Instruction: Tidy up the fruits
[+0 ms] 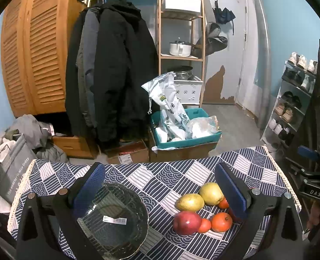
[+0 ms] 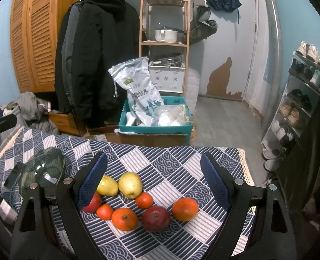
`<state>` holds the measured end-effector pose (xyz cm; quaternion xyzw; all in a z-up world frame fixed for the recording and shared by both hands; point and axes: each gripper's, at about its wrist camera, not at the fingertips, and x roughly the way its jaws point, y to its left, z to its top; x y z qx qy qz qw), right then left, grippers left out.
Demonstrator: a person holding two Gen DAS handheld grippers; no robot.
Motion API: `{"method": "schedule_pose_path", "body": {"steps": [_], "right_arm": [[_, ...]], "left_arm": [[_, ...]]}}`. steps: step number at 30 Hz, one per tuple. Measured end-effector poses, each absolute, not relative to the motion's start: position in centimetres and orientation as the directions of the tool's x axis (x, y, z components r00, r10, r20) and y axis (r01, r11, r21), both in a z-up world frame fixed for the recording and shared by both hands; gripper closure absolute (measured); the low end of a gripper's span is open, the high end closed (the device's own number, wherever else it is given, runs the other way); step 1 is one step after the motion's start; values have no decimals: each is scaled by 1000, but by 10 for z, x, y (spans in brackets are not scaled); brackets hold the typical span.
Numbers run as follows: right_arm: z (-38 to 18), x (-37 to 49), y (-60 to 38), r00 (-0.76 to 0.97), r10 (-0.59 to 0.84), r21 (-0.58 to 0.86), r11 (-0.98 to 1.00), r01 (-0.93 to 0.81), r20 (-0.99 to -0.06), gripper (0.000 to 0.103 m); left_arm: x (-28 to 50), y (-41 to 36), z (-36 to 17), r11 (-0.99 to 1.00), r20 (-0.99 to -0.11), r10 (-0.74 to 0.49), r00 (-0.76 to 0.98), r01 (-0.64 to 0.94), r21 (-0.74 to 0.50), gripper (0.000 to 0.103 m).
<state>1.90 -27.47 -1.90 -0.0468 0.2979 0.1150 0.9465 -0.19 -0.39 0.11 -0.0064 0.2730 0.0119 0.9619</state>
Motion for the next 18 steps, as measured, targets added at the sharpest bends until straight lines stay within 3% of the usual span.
{"method": "schedule_pose_path", "body": {"steps": [18], "right_arm": [[-14,17,-279,800,184,-25,970,-241,-572,16]], "left_arm": [[0,1,-5,997,-590,-19,807,-27,-70,1]]}}
